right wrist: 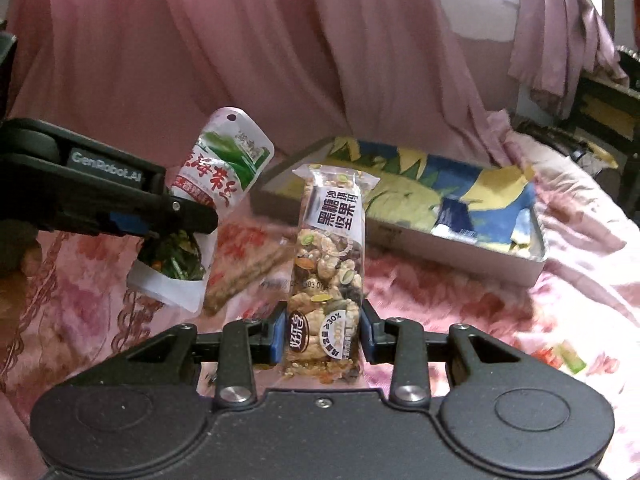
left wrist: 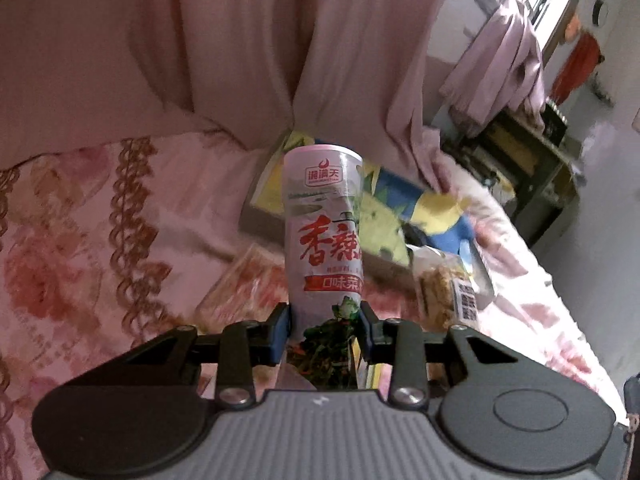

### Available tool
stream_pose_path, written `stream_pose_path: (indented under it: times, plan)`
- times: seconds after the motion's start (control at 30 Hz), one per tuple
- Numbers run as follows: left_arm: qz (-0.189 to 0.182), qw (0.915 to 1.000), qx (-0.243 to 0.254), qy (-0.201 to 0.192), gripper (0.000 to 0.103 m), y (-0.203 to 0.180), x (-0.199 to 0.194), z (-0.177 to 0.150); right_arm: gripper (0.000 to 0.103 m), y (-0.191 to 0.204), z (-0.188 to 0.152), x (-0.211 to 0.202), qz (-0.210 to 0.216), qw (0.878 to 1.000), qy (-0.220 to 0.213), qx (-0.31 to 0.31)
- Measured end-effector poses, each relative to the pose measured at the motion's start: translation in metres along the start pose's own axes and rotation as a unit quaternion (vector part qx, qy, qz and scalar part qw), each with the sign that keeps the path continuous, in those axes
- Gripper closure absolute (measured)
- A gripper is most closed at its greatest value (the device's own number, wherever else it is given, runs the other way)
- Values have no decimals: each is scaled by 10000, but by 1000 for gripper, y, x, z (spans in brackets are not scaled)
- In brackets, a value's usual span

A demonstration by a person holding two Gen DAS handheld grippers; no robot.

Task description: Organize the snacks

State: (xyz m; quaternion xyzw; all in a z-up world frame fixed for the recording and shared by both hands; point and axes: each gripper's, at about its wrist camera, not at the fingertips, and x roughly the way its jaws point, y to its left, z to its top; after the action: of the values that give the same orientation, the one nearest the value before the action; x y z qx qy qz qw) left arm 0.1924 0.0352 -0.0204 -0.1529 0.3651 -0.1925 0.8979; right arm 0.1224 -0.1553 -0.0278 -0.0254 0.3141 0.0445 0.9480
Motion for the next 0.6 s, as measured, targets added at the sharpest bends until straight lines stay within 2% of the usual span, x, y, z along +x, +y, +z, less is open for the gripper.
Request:
stream_pose_path:
  times: [0.2,0.3,0.43,0.6]
  plan:
    - [-342,9971,-620,-268,65,-9,27,19,66,-17,19,1,-150,9997,-140,-165]
    - [-537,9953,-676,-430,65,-20,45,29,66,-28,29,7,-284,9990,-211,-281]
    - [-702,9930,-827,-471,65,-25,74,40,66,-53,42,24,-586,9969,-281,-441]
    - [-775,9908,-1028,-419,65,-25,110,54,66,-87,58,48,-869,9954,-303,-272]
